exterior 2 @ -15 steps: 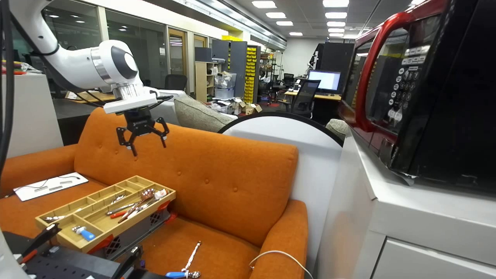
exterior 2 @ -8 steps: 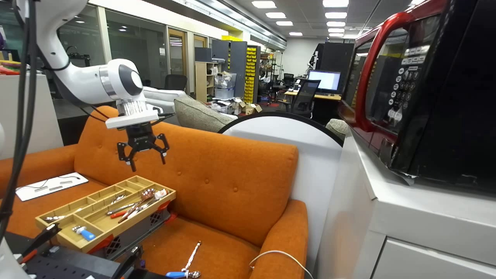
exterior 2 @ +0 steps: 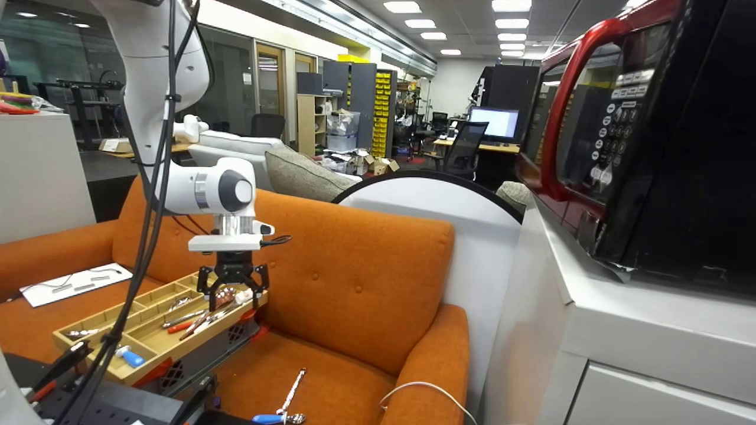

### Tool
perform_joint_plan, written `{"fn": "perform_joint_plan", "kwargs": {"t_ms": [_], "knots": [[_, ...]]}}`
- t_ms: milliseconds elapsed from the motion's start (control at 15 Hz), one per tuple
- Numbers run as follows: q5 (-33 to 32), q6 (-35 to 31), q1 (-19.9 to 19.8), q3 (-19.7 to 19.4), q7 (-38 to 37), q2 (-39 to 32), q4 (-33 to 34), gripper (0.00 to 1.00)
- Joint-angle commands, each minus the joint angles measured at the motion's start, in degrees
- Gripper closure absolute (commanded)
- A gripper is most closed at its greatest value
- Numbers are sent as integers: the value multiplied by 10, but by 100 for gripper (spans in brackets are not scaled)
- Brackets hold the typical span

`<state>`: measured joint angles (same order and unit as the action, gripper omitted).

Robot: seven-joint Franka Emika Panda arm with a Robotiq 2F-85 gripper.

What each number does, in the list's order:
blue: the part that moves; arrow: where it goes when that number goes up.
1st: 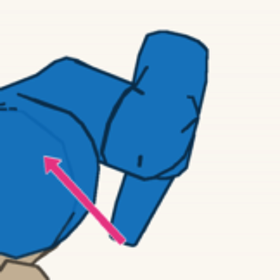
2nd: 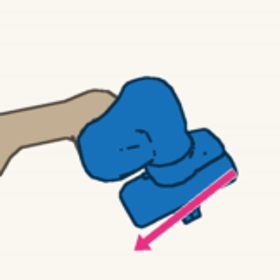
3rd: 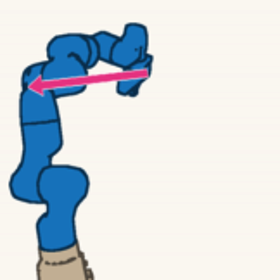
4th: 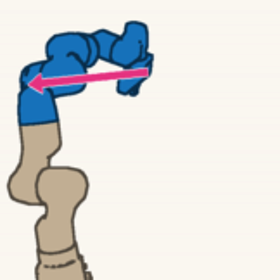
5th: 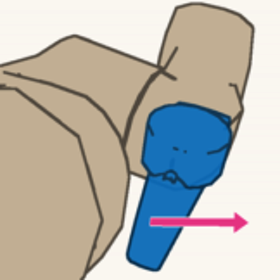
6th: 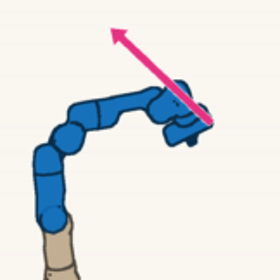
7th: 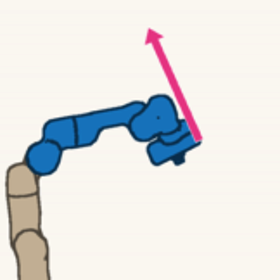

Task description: Put the small blue spoon where the other one is

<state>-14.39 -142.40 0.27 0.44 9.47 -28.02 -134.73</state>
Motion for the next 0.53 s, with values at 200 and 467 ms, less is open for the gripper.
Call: {"fn": "perform_joint_plan", "kwargs": {"t_ms": [200, 467], "knots": [[1, 2, 7, -1, 0, 9, 1, 0], [1, 2, 6, -1, 0, 11, -1, 0]]}}
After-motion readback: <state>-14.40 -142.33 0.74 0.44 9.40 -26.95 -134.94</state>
